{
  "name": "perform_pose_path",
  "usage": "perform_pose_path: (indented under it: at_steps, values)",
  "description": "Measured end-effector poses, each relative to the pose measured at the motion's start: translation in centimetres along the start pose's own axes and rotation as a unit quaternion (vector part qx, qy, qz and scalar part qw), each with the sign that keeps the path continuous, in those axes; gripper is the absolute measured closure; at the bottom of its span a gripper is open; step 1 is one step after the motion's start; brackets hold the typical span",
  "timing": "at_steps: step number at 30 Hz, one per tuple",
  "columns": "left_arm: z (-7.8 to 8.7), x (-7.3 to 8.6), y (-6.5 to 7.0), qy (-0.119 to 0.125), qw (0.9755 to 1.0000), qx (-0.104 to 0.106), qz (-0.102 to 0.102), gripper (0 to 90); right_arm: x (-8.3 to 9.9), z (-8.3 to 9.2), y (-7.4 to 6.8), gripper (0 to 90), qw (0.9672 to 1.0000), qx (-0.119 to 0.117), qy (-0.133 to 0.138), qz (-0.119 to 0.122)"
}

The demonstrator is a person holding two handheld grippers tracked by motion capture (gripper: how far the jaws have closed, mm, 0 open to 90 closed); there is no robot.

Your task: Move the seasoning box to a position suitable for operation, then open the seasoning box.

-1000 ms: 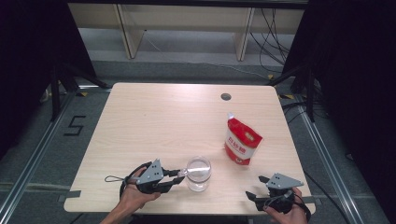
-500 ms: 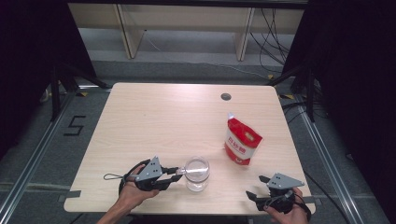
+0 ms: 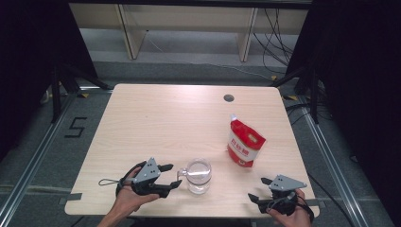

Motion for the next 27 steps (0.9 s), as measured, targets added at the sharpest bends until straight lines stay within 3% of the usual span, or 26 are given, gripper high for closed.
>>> perform_pose_path:
  at_steps: [1, 4, 8, 12, 15, 18, 19, 23, 24, 25, 27]
  values:
    - [0.3, -0.1, 0.1, 0.001, 1.0000, -0.001, -0.007, 35.8, -0.1, 0.0, 0.0, 24.1, 1.0000, 0.000, 0.001, 0.002]
    - [1.2, -0.5, 0.6, 0.008, 0.9999, 0.001, 0.007, 31.7, -0.1, 0.0, 0.1, 24.1, 1.0000, 0.004, 0.003, 0.003]
    - [1.7, -0.9, 0.8, 0.013, 0.9999, 0.002, 0.006, 32.1, 0.0, -0.1, 0.1, 24.1, 1.0000, -0.003, 0.003, 0.002]
    - [1.9, -1.5, 1.0, 0.025, 0.9989, 0.021, 0.033, 38.7, -0.1, 0.0, 0.1, 24.1, 1.0000, 0.004, 0.002, 0.004]
    - [1.9, -1.6, 0.8, 0.029, 0.9988, 0.014, 0.036, 42.9, -0.1, -0.1, 0.0, 24.0, 1.0000, 0.001, 0.002, 0.004]
    - [2.0, -1.6, 0.8, 0.031, 0.9988, 0.011, 0.037, 48.4, -0.2, -0.1, 0.0, 24.0, 1.0000, 0.002, 0.001, 0.007]
    - [2.1, -1.8, 0.8, 0.040, 0.9985, 0.018, 0.032, 56.0, -0.3, -0.1, -0.1, 23.9, 1.0000, 0.003, 0.002, 0.007]
    - [2.3, -2.4, 0.8, 0.059, 0.9978, 0.007, 0.028, 71.9, -0.3, -0.2, -0.1, 23.8, 1.0000, 0.001, 0.001, 0.006]
    - [2.4, -2.5, 0.8, 0.059, 0.9974, 0.000, 0.040, 71.9, -0.3, -0.2, -0.1, 23.8, 1.0000, 0.001, 0.002, 0.006]
    - [2.4, -2.8, 0.8, 0.071, 0.9966, 0.003, 0.041, 78.3, -0.2, -0.1, -0.2, 24.7, 1.0000, -0.001, 0.002, -0.003]
    - [2.3, -3.0, 0.8, 0.071, 0.9962, 0.002, 0.049, 83.6, -0.2, -0.1, -0.4, 24.8, 0.9999, -0.007, 0.001, -0.013]
Point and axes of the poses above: each handheld gripper's, and its own axes: z roughly backward along the jaws, x roughly out of its underside, y roughly to its right, the point moved 6 cm from there along -z, roughly forward along the jaws, and after that the axes turned 9 degrees about -y, right-handed, at the moved point
